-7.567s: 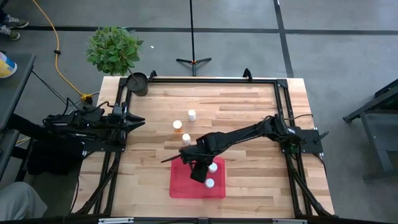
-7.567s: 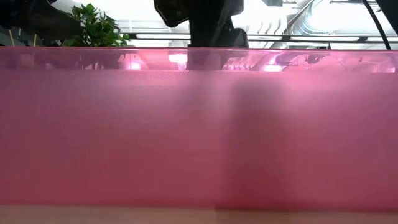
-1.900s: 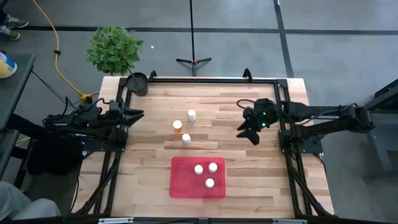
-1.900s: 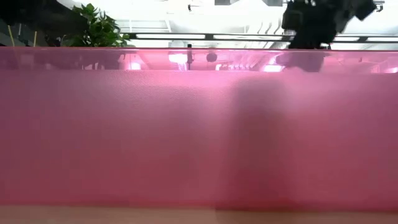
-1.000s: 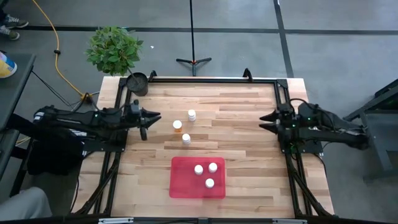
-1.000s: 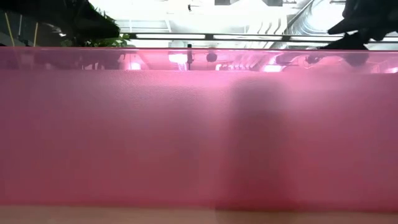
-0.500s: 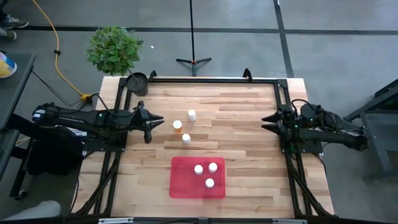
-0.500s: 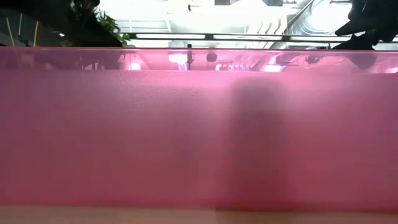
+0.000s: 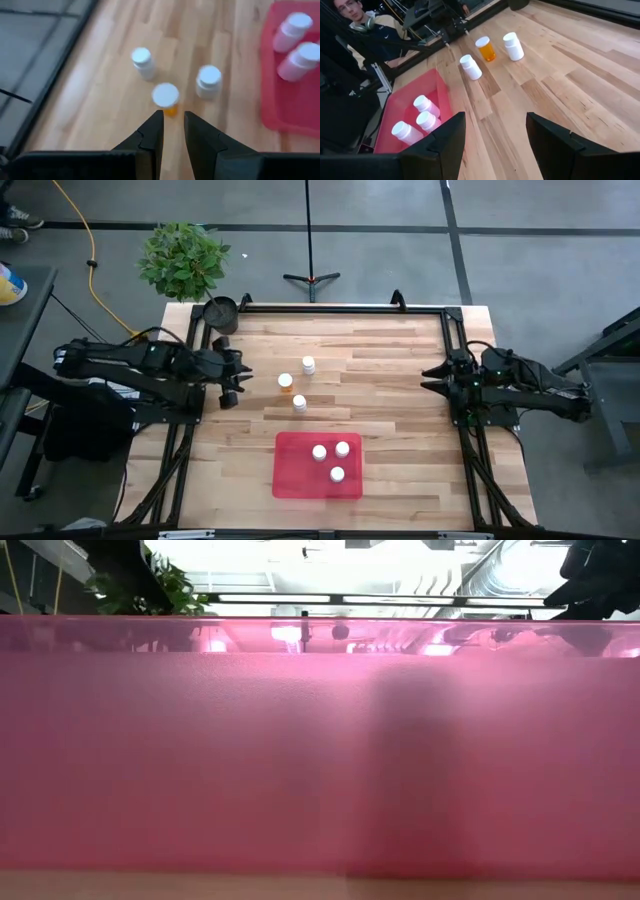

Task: Pick and place pill bottles into a basket
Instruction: Put the orange pill bottle into the bin

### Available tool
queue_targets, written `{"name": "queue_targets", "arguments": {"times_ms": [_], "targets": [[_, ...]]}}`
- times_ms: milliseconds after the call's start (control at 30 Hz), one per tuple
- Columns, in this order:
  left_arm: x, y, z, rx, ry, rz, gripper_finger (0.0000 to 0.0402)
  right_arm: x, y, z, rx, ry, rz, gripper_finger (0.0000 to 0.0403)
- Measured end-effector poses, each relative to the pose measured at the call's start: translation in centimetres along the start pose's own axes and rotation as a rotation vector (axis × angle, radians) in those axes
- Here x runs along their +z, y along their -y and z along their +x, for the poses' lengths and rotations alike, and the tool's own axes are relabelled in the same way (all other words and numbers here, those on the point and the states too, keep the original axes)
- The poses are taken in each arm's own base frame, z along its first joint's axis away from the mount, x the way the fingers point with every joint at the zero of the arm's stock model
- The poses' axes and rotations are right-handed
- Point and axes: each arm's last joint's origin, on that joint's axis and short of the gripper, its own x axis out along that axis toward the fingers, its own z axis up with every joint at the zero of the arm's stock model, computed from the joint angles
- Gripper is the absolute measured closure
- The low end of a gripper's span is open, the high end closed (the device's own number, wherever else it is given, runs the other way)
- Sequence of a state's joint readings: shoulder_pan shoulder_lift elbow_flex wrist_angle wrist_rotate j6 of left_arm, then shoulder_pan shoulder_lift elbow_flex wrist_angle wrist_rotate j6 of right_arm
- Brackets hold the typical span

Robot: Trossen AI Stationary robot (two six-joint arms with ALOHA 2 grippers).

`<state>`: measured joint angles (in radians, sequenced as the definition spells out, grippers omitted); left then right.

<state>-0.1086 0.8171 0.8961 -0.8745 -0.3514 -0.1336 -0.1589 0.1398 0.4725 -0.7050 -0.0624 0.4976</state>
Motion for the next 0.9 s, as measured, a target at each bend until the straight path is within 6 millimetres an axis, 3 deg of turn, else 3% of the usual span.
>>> {"name": "queue_targets", "arguments": {"times_ms": [233, 633, 900], "targets": [[2.1, -0.5, 1.4, -0.102, -0.117, -0.102, 0.0281, -0.2, 0.1, 0.0, -0.011, -0.021, 0.001, 0.0203], [3.8, -2.4, 4.1, -0.05, -0.184, -0.125, 0.0145, -0.2, 0.1, 0.0, -0.01, -0.022, 0.002, 0.0203], [4.2, -3.0, 6.7, -0.147, -0.278, -0.188, 0.0117, -0.2, 0.1, 0.0, -0.011, -0.022, 0.002, 0.0203]]}}
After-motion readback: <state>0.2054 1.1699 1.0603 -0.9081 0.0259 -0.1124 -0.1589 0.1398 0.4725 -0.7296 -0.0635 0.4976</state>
